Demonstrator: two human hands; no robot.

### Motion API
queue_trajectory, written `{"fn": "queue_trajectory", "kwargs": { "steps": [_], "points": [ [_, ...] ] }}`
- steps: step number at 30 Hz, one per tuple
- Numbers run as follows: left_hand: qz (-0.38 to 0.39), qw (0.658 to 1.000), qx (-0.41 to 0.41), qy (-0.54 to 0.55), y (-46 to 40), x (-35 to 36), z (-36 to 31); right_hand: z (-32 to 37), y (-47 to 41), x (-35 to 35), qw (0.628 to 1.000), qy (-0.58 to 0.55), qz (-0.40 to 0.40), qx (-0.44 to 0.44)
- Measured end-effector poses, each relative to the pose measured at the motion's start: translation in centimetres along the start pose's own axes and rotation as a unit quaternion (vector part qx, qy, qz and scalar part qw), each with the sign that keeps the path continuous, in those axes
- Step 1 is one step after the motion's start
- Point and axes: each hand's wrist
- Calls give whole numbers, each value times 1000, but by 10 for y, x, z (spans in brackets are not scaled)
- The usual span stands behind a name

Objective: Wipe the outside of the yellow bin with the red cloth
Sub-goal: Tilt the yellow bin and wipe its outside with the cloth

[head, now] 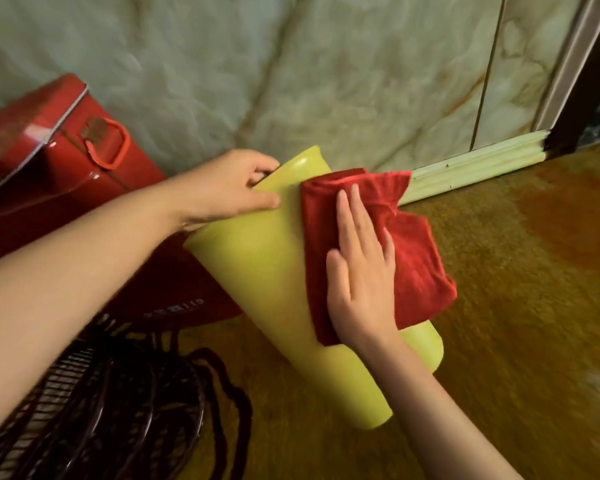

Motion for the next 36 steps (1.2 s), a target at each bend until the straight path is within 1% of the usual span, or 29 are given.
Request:
{"fn": "queue_trajectory", "kwargs": {
  "steps": [2,3,5,7,9,12,14,16,17,18,19,20,22,23,24,25,26,29,30,31,33,35,36],
  "points": [
    [73,996,-25,41,30,-16,18,-10,8,9,995,88,15,-43],
    [105,992,-50,52,47,-21,26,-17,12,11,990,136,18,-43],
    [145,984,-88,59,68,-25,38,-23,12,10,985,171,15,7],
    [120,988,-78,63,74,-21,44,-24,8,9,986,164,19,38],
    [82,994,-52,48,70,-18,41,-27,8,7,986,161,19,43],
    [96,994,-41,37,63,-18,37,-9,7,15,982,182,2,42],
    [96,994,-30,44,61,-19,35,21,-2,31,981,193,12,-7],
    [70,997,-11,11,56,-19,34,39,-11,40,970,225,39,-80],
    [59,998,-7,7,53,-21,35,36,-12,39,966,237,49,-93],
    [57,998,-11,22,52,-21,36,25,-8,35,967,237,51,-84],
    [62,997,-23,37,52,-22,38,7,1,31,972,225,45,-52],
    [63,997,-29,35,52,-22,41,-14,14,26,979,203,31,-1],
    [57,998,-33,-23,52,-20,45,-48,42,16,984,144,1,108],
    [46,998,-24,-38,53,-16,43,-56,50,13,982,119,-4,146],
    [28,999,-18,-42,51,-14,44,-57,55,14,980,110,-5,163],
    [19,999,-8,-42,50,-10,40,-52,56,17,981,114,-8,159],
    [16,999,0,-37,48,-7,36,-41,53,22,982,126,-13,137],
    [-1,1000,0,1,38,-1,24,1,15,27,987,158,-5,6],
    [-19,1000,2,5,32,1,21,10,-4,22,987,158,6,-21],
    [-37,999,7,22,28,4,16,12,-20,15,988,150,18,-23],
    [-38,994,32,93,24,8,13,-10,-41,-6,994,100,39,31],
    [5,987,46,157,29,12,14,-50,-44,-30,990,34,64,121],
    [32,988,32,146,34,16,15,-68,-39,-40,984,11,73,162]
  ]
}}
Point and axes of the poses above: each hand's wrist, its own y-axis away from the middle knuckle, its own x-axis out of the palm, z = x × y, and after that the axes turned 13 degrees about z, right-handed
